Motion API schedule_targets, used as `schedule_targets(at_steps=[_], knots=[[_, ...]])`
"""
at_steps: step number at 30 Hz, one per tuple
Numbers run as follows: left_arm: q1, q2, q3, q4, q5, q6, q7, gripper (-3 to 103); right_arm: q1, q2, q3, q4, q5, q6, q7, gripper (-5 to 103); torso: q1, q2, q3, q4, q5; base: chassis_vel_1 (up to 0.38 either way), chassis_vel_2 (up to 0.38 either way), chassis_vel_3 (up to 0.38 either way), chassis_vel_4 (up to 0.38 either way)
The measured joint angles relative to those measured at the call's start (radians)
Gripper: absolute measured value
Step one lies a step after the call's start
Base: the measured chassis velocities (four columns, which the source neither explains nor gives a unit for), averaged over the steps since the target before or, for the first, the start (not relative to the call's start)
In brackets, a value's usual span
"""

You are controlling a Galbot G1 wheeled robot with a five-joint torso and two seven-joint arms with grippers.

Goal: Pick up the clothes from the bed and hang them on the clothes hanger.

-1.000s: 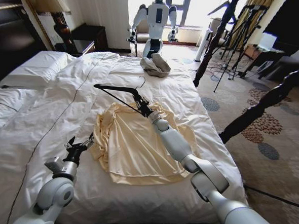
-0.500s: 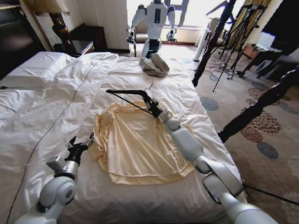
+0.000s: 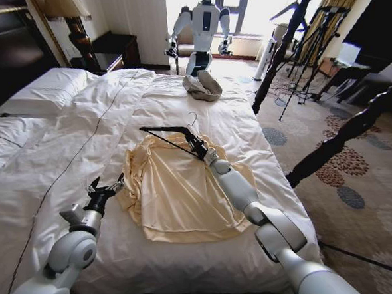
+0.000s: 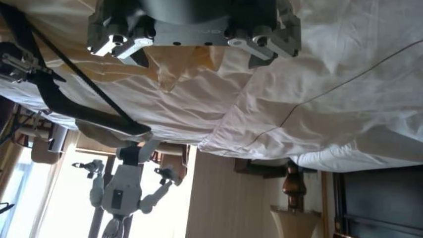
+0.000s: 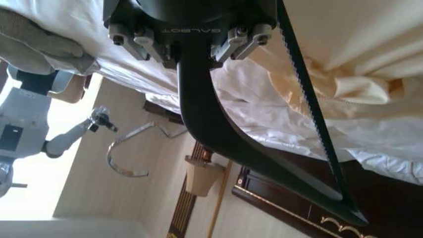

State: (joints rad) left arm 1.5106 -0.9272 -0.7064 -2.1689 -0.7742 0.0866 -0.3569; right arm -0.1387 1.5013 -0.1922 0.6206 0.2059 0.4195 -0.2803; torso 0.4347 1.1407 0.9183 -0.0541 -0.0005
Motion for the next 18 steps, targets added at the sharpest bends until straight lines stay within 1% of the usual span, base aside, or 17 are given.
schedule_targets(at_steps=[1,2,5,6,8,10,11,12,13,14,17,18], knots=[[-0.023,0.030,0.004,0.006,-0.019,0.006,-0.006,100,-0.003,-0.004,-0.001,0.001,-0.013,-0.005,-0.006,20,0.000,0.000,0.000,0.0000,0.0000,0.000,0.000,0.000,0.000],[-0.023,0.030,0.004,0.006,-0.019,0.006,-0.006,100,-0.003,-0.004,-0.001,0.001,-0.013,-0.005,-0.006,20,0.000,0.000,0.000,0.0000,0.0000,0.000,0.000,0.000,0.000],[-0.098,0.125,0.027,0.036,-0.071,0.020,-0.023,100,-0.011,-0.019,-0.008,0.013,-0.036,-0.018,-0.026,20,0.000,0.000,0.000,-0.0001,0.0003,0.000,0.000,0.000,0.000],[-0.098,0.125,0.027,0.036,-0.071,0.020,-0.023,100,-0.011,-0.019,-0.008,0.013,-0.036,-0.018,-0.026,20,0.000,0.000,0.000,-0.0001,0.0003,0.000,0.000,0.000,0.000],[-0.139,0.183,0.055,0.064,-0.087,0.025,-0.026,100,-0.013,-0.026,-0.012,0.020,-0.052,-0.032,-0.039,20,0.000,0.000,0.000,0.0000,0.0001,0.000,0.000,0.000,0.000],[-0.189,0.251,0.098,0.101,-0.095,0.027,-0.026,100,-0.013,-0.029,-0.012,0.026,-0.082,-0.066,-0.039,20,0.000,0.000,0.000,0.0002,0.0002,0.000,0.000,0.000,0.000],[-0.189,0.251,0.098,0.101,-0.095,0.027,-0.026,100,-0.013,-0.029,-0.012,0.026,-0.082,-0.066,-0.039,20,0.000,0.000,0.000,0.0002,0.0002,0.000,0.000,0.000,0.000],[-0.229,0.291,0.134,0.119,-0.102,0.027,-0.026,100,-0.010,-0.032,-0.012,0.029,-0.105,-0.100,-0.041,20,0.000,0.000,0.000,0.0003,0.0001,0.000,0.000,0.000,0.000],[-0.253,0.311,0.155,0.126,-0.110,0.028,-0.027,100,-0.006,-0.035,-0.013,0.030,-0.124,-0.125,-0.050,20,0.000,0.000,0.000,0.0002,0.0000,0.000,0.000,0.000,0.000],[-0.253,0.311,0.155,0.126,-0.110,0.028,-0.027,100,-0.006,-0.035,-0.013,0.030,-0.124,-0.125,-0.050,20,0.000,0.000,0.000,0.0002,0.0000,0.000,0.000,0.000,0.000],[-0.303,0.336,0.194,0.127,-0.128,0.038,-0.036,100,0.016,-0.024,-0.013,0.007,-0.194,-0.171,-0.064,20,0.000,0.000,0.000,-0.0004,0.0003,0.000,0.000,0.000,0.000],[-0.303,0.336,0.194,0.127,-0.128,0.038,-0.036,100,0.016,-0.024,-0.013,0.007,-0.194,-0.171,-0.064,20,0.000,0.000,0.000,-0.0004,0.0003,0.000,0.000,0.000,0.000]])
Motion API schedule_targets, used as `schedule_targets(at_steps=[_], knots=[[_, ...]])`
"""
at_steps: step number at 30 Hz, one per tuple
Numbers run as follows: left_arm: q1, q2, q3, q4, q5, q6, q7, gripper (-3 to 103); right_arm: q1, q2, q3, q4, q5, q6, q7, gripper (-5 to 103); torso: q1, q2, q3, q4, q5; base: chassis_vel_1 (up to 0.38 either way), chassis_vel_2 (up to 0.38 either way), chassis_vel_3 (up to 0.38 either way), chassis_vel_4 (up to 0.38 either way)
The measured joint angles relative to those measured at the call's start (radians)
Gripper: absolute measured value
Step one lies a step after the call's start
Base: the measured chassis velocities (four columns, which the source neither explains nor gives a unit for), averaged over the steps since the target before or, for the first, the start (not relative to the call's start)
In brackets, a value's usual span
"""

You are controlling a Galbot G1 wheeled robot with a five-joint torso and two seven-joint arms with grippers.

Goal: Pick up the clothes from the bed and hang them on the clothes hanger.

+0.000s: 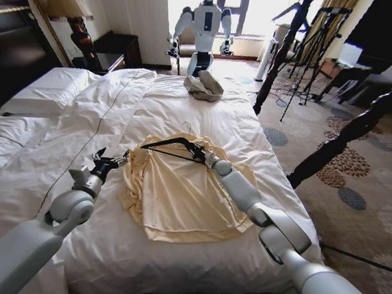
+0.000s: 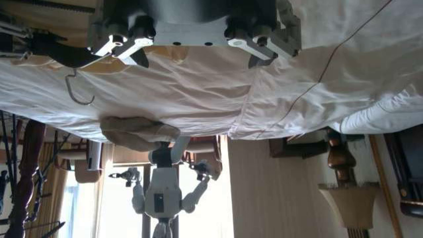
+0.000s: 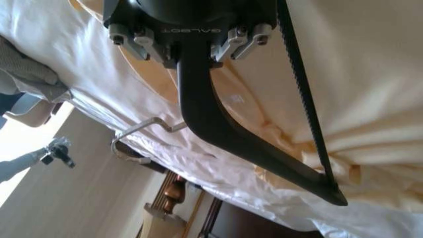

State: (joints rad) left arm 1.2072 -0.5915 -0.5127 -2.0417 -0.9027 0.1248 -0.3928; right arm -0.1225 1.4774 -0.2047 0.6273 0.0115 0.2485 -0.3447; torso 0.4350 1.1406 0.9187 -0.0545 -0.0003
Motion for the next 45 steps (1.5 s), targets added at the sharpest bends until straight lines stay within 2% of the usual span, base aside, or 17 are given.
schedule_targets(at_steps=[5,8,10,12,14,20,31,36,40,45], knots=[[0.007,0.008,0.010,-0.001,0.004,0.002,0.000,100,0.032,0.007,0.003,-0.014,-0.083,-0.043,-0.052,20,0.000,0.000,0.000,0.0000,-0.0005,0.000,0.000,0.000,0.000],[-0.003,0.013,0.022,0.007,0.007,0.002,0.001,100,0.036,0.008,0.003,-0.016,-0.085,-0.045,-0.065,20,0.000,0.000,0.000,0.0001,-0.0005,0.000,0.000,0.000,0.000],[-0.049,0.022,0.062,0.026,0.010,0.002,0.002,100,0.036,-0.001,0.005,0.003,-0.010,-0.049,-0.095,20,0.000,0.000,0.000,0.0001,-0.0002,0.000,0.000,0.000,0.000],[-0.068,0.024,0.077,0.032,0.010,0.002,0.002,100,0.035,-0.015,0.005,0.021,0.009,-0.057,-0.113,20,0.000,0.000,0.000,0.0000,0.0001,0.000,0.000,0.000,0.000],[-0.102,0.025,0.103,0.042,0.010,0.003,0.002,100,0.038,-0.047,0.004,0.035,0.000,-0.057,-0.169,20,0.000,0.000,0.000,0.0000,0.0000,0.000,0.000,0.000,0.000],[-0.150,0.020,0.143,0.051,0.010,0.005,-0.001,100,0.044,-0.070,0.006,0.020,-0.036,-0.045,-0.197,20,0.000,0.000,0.000,-0.0002,0.0000,0.000,0.000,0.000,0.000],[-0.182,0.018,0.176,0.067,0.014,0.007,-0.002,100,0.061,-0.048,0.024,-0.039,-0.104,-0.029,-0.160,20,0.000,0.000,0.000,0.0000,-0.0005,0.000,0.000,0.000,0.000],[-0.198,0.015,0.197,0.076,0.020,0.007,0.000,100,0.055,-0.023,0.022,-0.042,-0.123,-0.030,-0.100,20,0.000,0.000,0.000,-0.0003,-0.0003,0.000,0.000,0.000,0.000],[-0.202,0.020,0.211,0.088,0.023,0.007,0.010,100,0.027,-0.006,0.011,-0.017,-0.150,-0.051,0.006,18,0.000,0.000,0.000,0.0000,-0.0001,0.000,0.000,0.000,0.000],[-0.203,0.017,0.232,0.103,0.034,0.008,0.017,100,0.014,0.010,-0.002,-0.013,-0.130,-0.030,0.035,18,0.000,0.000,0.000,-0.0002,-0.0002,0.000,0.000,0.000,0.000]])
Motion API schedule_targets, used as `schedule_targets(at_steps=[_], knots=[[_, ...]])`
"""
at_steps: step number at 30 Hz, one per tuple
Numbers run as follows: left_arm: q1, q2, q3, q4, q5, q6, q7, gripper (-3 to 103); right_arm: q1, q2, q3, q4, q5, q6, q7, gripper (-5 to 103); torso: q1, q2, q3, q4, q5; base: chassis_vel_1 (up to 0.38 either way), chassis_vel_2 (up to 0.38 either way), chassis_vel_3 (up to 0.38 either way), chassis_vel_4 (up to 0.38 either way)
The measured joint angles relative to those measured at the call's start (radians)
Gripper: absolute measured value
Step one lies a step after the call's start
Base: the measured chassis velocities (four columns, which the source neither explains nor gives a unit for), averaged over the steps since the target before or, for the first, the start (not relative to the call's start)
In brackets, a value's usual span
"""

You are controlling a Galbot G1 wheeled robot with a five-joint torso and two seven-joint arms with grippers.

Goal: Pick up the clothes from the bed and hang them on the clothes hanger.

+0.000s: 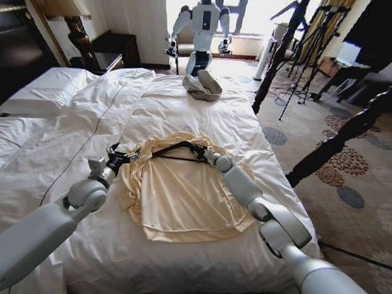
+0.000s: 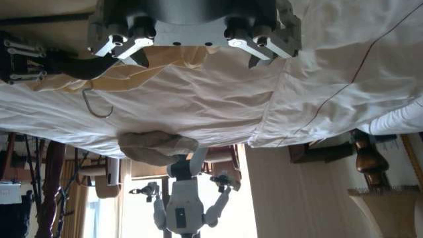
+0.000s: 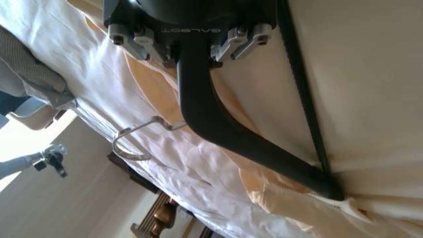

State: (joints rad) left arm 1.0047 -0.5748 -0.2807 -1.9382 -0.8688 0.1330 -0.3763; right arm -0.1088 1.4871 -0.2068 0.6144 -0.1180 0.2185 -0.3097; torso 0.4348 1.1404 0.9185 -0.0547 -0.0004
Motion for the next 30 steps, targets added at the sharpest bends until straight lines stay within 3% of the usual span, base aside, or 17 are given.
schedule_targets(at_steps=[9,12,16,18,21,22,25,27,30], knots=[[-0.001,-0.017,0.023,0.015,0.010,0.002,0.006,100,-0.001,0.031,-0.006,0.001,-0.066,0.001,0.052,21,0.000,0.000,0.000,0.0007,0.0000,0.000,0.000,0.000,0.000],[0.007,-0.019,0.022,0.015,0.012,0.002,0.006,100,0.000,0.026,-0.016,0.022,-0.106,-0.022,0.042,27,0.000,0.000,0.000,0.0006,0.0000,0.000,0.000,0.000,0.000],[0.027,-0.022,0.008,0.004,0.017,0.002,0.006,100,0.006,0.019,-0.019,0.030,-0.170,-0.034,0.020,44,0.000,0.000,0.000,0.0003,0.0001,0.000,0.000,0.000,0.000],[0.031,-0.023,0.006,0.003,0.018,0.002,0.006,100,0.006,0.017,-0.019,0.036,-0.169,-0.035,0.019,44,0.000,0.000,0.000,0.0004,0.0001,0.000,0.000,0.000,0.000],[0.041,-0.030,0.000,0.000,0.022,0.000,0.005,100,0.009,0.009,-0.027,0.061,-0.150,-0.049,0.015,61,0.000,0.000,0.000,0.0004,0.0001,0.000,0.000,0.000,0.000],[0.041,-0.030,0.000,0.000,0.022,0.000,0.005,100,0.009,0.009,-0.027,0.061,-0.150,-0.049,0.015,61,0.000,0.000,0.000,0.0004,0.0001,0.000,0.000,0.000,0.000],[0.050,-0.035,-0.004,-0.006,0.025,0.000,0.002,100,-0.003,-0.010,-0.045,0.113,-0.081,-0.050,0.019,78,0.000,0.000,0.000,0.0006,0.0002,0.000,0.000,0.000,0.000],[0.051,-0.034,-0.005,-0.005,0.026,-0.002,0.003,100,-0.012,-0.027,-0.054,0.145,-0.050,-0.051,0.020,78,0.000,0.000,0.000,0.0008,0.0001,0.000,0.000,0.000,0.000],[0.036,-0.016,0.000,0.034,0.028,-0.013,0.016,100,-0.051,-0.118,-0.073,0.281,0.050,-0.063,0.025,94,0.000,0.000,0.000,0.0007,0.0001,0.000,0.000,0.000,0.000]])
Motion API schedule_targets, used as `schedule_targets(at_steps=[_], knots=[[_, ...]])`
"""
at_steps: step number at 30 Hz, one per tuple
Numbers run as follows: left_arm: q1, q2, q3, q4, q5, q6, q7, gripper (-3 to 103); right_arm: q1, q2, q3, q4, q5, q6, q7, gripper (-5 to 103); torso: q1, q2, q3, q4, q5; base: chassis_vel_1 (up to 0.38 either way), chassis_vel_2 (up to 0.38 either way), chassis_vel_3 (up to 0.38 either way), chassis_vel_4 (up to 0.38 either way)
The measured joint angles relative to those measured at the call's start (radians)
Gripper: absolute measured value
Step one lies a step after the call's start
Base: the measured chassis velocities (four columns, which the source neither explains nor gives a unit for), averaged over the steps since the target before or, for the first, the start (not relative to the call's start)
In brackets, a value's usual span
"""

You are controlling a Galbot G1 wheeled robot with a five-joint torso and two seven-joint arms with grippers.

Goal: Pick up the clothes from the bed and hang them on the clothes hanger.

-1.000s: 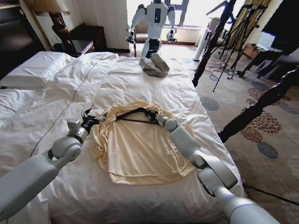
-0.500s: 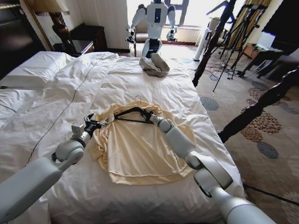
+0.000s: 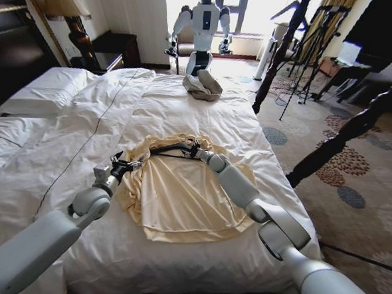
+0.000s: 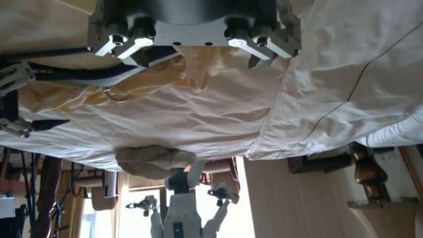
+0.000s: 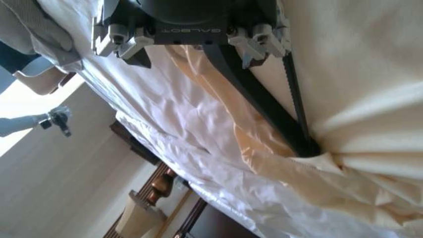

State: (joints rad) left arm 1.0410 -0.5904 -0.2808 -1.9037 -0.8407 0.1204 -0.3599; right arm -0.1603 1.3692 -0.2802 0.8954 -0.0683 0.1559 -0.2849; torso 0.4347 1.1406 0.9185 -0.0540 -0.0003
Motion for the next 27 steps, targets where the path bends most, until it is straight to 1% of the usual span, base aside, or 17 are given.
schedule_targets(at_steps=[1,2,3,5,6,7,8,9,10,11,13,14,16,18,19,21,27], knots=[[-0.007,0.009,0.002,0.018,0.003,-0.004,0.007,100,-0.014,-0.033,0.001,0.037,0.022,0.004,0.003,94,0.000,0.000,0.000,-0.0005,-0.0001,0.000,0.000,0.000,0.000],[-0.007,0.009,0.002,0.018,0.003,-0.004,0.007,100,-0.014,-0.033,0.001,0.037,0.022,0.004,0.003,94,0.000,0.000,0.000,-0.0005,-0.0001,0.000,0.000,0.000,0.000],[-0.012,0.022,0.002,0.041,0.006,-0.010,0.013,100,-0.030,-0.067,0.006,0.070,0.043,0.019,0.011,99,0.000,0.000,0.000,-0.0011,-0.0001,0.000,0.000,0.000,0.000],[-0.030,0.035,0.003,0.067,-0.005,-0.009,0.015,100,-0.047,-0.110,0.013,0.109,0.074,0.027,0.031,100,0.000,0.000,0.000,-0.0006,0.0003,0.000,0.000,0.000,0.000],[-0.030,0.035,0.003,0.067,-0.005,-0.009,0.015,100,-0.047,-0.110,0.013,0.109,0.074,0.027,0.031,100,0.000,0.000,0.000,-0.0006,0.0003,0.000,0.000,0.000,0.000],[-0.056,0.043,0.012,0.090,-0.037,0.005,0.013,100,-0.057,-0.144,0.017,0.137,0.115,0.029,0.046,100,0.000,0.000,0.000,-0.0009,0.0004,0.000,0.000,0.000,0.000],[-0.067,0.045,0.016,0.103,-0.058,0.015,0.008,100,-0.059,-0.156,0.018,0.150,0.144,0.029,0.058,100,0.000,0.000,0.000,-0.0011,-0.0003,0.000,0.000,0.000,0.000],[-0.087,0.045,0.029,0.124,-0.077,0.024,0.002,100,-0.063,-0.165,0.020,0.166,0.173,0.025,0.076,100,0.000,0.000,0.000,-0.0004,0.0000,0.000,0.000,0.000,0.000],[-0.087,0.045,0.029,0.124,-0.077,0.024,0.002,100,-0.063,-0.165,0.020,0.166,0.173,0.025,0.076,100,0.000,0.000,0.000,-0.0004,0.0000,0.000,0.000,0.000,0.000],[-0.139,0.034,0.074,0.166,-0.098,0.037,-0.003,100,-0.081,-0.192,0.026,0.212,0.221,0.009,0.115,100,0.000,0.000,0.000,0.0011,0.0012,0.000,0.000,0.000,0.000],[-0.243,-0.002,0.178,0.240,-0.139,0.055,-0.008,100,-0.124,-0.246,0.041,0.307,0.300,-0.046,0.168,100,0.000,0.000,0.000,0.0008,-0.0011,0.000,0.000,0.000,0.000],[-0.243,-0.002,0.178,0.240,-0.139,0.055,-0.008,100,-0.124,-0.246,0.041,0.307,0.300,-0.046,0.168,100,0.000,0.000,0.000,0.0008,-0.0011,0.000,0.000,0.000,0.000],[-0.339,-0.045,0.261,0.305,-0.175,0.067,-0.013,100,-0.179,-0.299,0.051,0.381,0.375,-0.102,0.216,100,0.000,0.000,0.000,-0.0005,0.0001,0.000,0.000,0.000,0.000],[-0.434,-0.116,0.336,0.390,-0.189,0.071,-0.014,100,-0.250,-0.345,0.073,0.437,0.427,-0.147,0.259,100,0.000,0.000,0.000,-0.0012,0.0002,0.000,0.000,0.000,0.000],[-0.434,-0.116,0.336,0.390,-0.189,0.071,-0.014,100,-0.250,-0.345,0.073,0.437,0.427,-0.147,0.259,100,0.000,0.000,0.000,-0.0012,0.0002,0.000,0.000,0.000,0.000],[-0.493,-0.168,0.375,0.454,-0.188,0.070,-0.012,100,-0.306,-0.378,0.096,0.476,0.455,-0.167,0.290,100,0.000,0.000,0.000,-0.0015,0.0008,0.000,0.000,0.000,0.000],[-0.547,-0.207,0.413,0.530,-0.154,0.057,0.009,100,-0.370,-0.428,0.132,0.523,0.483,-0.177,0.313,100,0.000,0.000,0.000,-0.0005,0.0000,0.000,0.000,0.000,0.000]])
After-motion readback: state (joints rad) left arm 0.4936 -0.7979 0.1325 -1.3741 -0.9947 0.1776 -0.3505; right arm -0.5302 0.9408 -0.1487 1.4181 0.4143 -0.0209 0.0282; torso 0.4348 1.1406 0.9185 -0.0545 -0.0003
